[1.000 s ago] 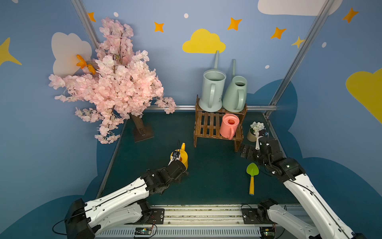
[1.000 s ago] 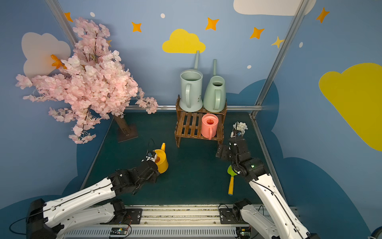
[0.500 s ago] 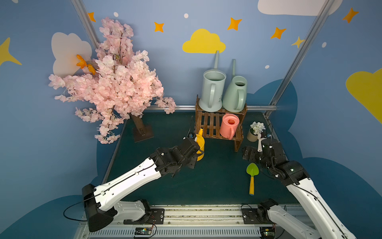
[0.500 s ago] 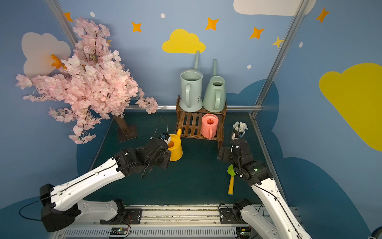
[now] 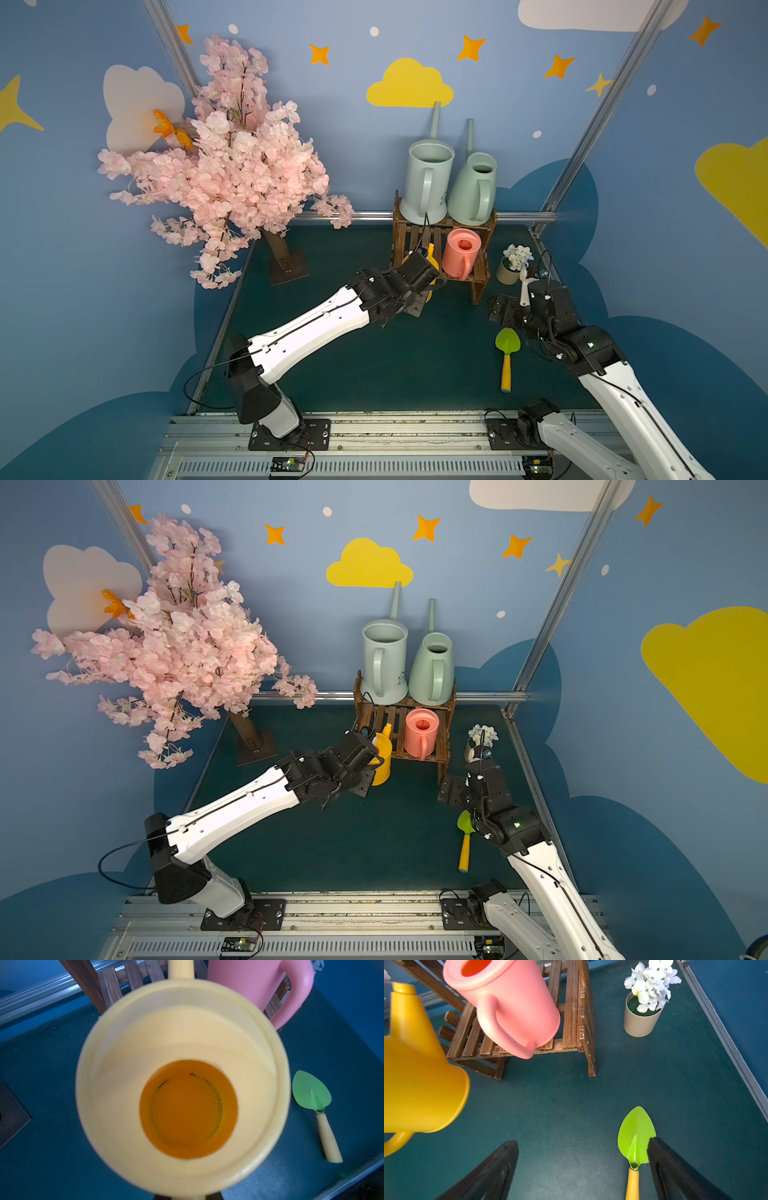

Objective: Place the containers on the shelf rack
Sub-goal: 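Place the container on the shelf.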

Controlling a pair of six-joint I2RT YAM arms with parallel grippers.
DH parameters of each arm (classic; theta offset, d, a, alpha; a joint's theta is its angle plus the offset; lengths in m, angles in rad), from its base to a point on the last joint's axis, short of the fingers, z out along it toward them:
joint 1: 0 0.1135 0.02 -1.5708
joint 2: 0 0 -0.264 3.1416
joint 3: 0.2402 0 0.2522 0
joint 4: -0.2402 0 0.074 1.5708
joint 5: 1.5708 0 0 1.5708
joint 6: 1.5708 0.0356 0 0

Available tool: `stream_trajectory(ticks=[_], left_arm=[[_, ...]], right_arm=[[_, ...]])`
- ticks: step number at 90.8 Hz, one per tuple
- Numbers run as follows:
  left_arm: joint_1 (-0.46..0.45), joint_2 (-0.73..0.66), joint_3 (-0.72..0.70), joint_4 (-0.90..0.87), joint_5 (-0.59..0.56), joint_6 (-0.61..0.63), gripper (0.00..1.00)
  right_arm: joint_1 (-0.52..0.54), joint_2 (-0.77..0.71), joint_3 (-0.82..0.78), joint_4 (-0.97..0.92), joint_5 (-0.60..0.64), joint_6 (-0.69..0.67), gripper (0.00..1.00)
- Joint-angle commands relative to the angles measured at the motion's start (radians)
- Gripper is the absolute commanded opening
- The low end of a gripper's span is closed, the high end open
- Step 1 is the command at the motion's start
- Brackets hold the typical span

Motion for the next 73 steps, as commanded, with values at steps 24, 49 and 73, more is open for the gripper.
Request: stream_trajectory(ticks=[24, 49, 73], left_arm=[[0.053, 0.122, 0.154, 0.001, 0.016, 0.032, 0.08], [0.096, 0.154, 0.186, 0.009, 0.045, 0.032, 0.08], [0.131, 0.205, 0.218, 0.018, 0.083, 0.032, 0.08]], right_arm=[[-0.004, -0.033, 0.006, -0.03, -0.011, -0.001, 0.98], [-0.004, -0.029, 0.001, -0.032, -0.012, -0.003, 0.98], [-0.004, -0.027, 0.001, -0.032, -0.011, -0.004, 0.98]])
